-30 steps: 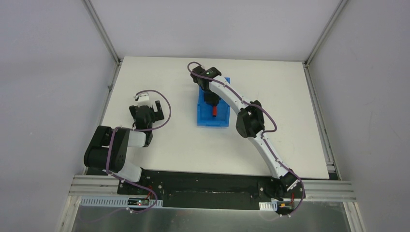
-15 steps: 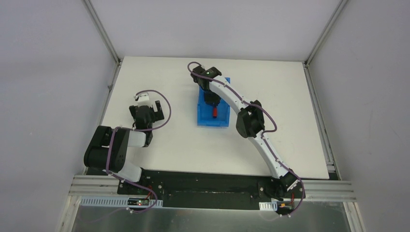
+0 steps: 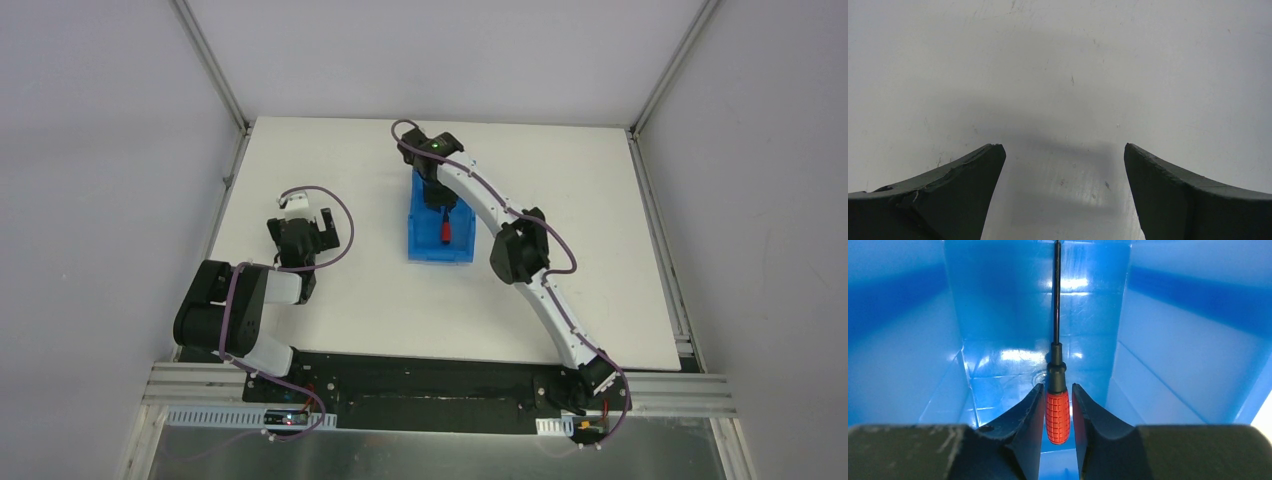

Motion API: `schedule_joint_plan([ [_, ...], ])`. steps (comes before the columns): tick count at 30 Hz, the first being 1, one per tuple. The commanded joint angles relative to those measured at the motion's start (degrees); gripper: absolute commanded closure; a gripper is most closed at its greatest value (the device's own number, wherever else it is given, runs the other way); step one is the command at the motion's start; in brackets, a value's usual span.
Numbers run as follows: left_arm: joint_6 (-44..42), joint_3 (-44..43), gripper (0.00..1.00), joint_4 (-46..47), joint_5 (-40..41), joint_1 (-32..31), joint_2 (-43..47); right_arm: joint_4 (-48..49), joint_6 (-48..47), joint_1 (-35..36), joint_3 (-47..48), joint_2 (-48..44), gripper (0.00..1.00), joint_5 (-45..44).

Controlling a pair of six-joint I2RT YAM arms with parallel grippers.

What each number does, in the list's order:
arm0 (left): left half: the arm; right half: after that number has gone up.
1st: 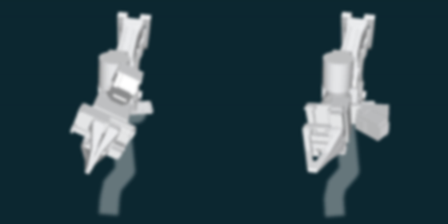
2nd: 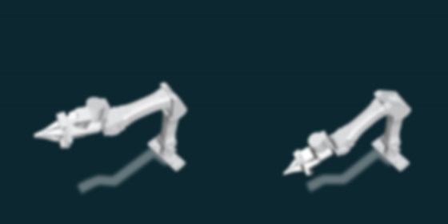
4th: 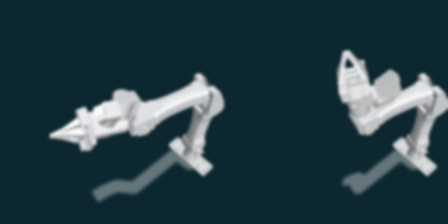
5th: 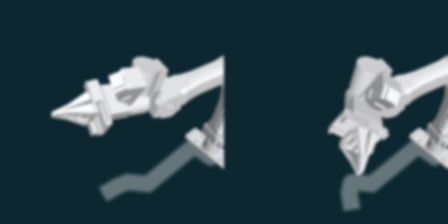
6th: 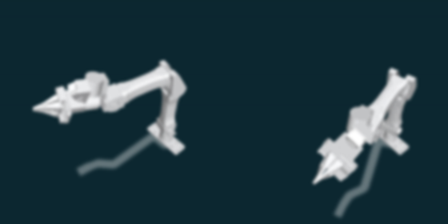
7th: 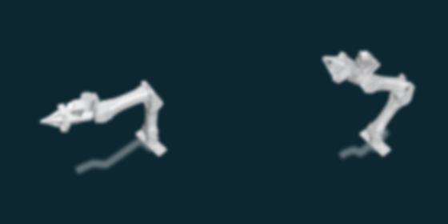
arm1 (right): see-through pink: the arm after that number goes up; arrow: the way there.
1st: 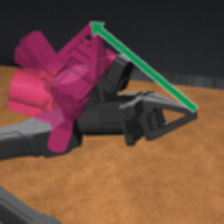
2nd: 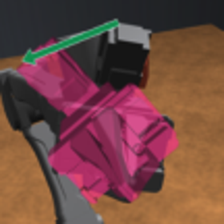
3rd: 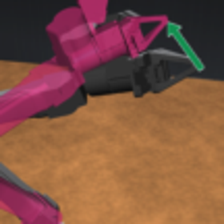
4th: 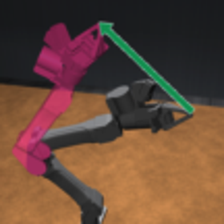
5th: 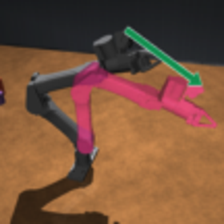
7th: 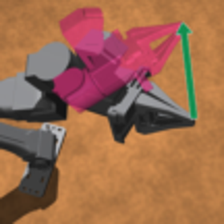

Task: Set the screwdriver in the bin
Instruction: Place the screwdriver in the bin, then reset both arms

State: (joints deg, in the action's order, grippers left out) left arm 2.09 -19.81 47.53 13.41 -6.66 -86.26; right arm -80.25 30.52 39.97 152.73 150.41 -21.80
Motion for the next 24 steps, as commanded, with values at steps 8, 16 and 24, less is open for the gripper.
schedule_joint_plan([
  [8, 0.3, -0.8, 0.01, 1.1, 0.8, 0.3, 0.0, -1.6, -3.3, -0.6, 6.3, -13.3, 0.7, -0.3],
  [16, 0.3, -0.8, 0.01, 1.1, 0.7, 0.3, 0.0, -0.7, -5.1, -1.8, 6.5, -19.2, 0.51, 1.0],
  [24, 0.3, -0.8, 0.01, 1.1, 0.7, 0.2, 0.0, 0.9, -7.0, -3.8, 4.0, -22.9, 0.36, 5.3],
])
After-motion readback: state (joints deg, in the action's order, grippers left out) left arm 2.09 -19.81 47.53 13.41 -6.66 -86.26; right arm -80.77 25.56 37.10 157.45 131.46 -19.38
